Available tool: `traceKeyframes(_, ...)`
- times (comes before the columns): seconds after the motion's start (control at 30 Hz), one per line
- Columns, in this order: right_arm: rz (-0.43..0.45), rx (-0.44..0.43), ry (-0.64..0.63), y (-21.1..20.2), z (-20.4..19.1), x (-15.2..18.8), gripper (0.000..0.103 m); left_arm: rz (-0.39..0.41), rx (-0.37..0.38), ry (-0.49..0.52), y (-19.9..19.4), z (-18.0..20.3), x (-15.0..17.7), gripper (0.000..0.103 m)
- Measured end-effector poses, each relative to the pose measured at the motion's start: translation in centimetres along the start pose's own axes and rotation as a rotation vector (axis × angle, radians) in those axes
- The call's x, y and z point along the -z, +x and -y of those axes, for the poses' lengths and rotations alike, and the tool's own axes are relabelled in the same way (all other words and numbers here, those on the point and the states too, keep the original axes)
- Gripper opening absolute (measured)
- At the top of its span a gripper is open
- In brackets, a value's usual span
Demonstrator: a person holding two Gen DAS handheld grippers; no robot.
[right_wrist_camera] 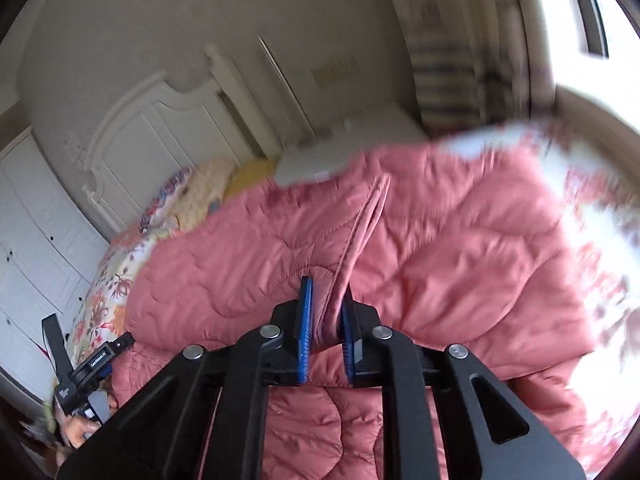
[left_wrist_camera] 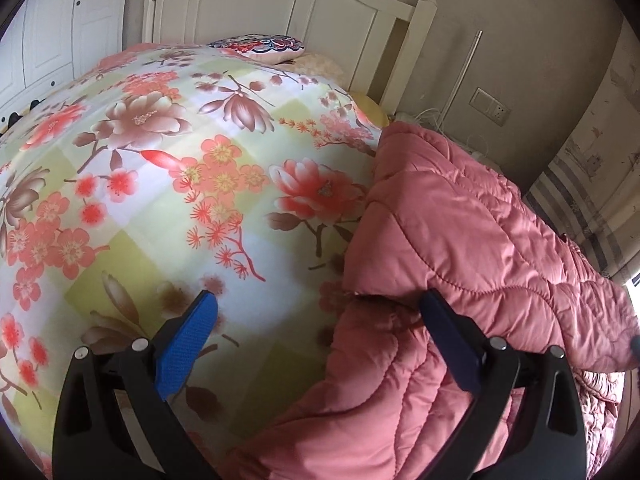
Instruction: Fold large clothes
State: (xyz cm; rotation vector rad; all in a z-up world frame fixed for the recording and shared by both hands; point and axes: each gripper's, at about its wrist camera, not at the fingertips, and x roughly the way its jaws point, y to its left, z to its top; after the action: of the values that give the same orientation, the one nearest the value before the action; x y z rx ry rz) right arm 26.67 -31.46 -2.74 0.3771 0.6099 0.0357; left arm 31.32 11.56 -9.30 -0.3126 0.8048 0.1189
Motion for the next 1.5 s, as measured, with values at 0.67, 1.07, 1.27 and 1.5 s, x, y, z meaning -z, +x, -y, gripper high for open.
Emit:
traceKeyframes(0.67,0.098,0.195,-0.241,-0.7,-3.4,0.2,0.094,-0.002,-0.012,0.005,0.1,0.2,0.0,0.101)
traceKeyframes(1.07,-0.164,0.285,-0.310,8.7,-1.9,2.0,0.078,0.133,-0.018,-0.001,-3.3,0.6,-1.0,0.100)
traceKeyframes(1.27,-0.182,0.284,-0.289,9.4,-1.5,2.0,0.086,0.317,0.344,0.169,-7.7,6.7,-6.6,0.101)
traceKeyframes(1.5,-0.183,0.262,-0.273,9.5,-0.9,1.9,0.086,-0.113,0.101,0.411,8.9,12.9,-4.8,0.101)
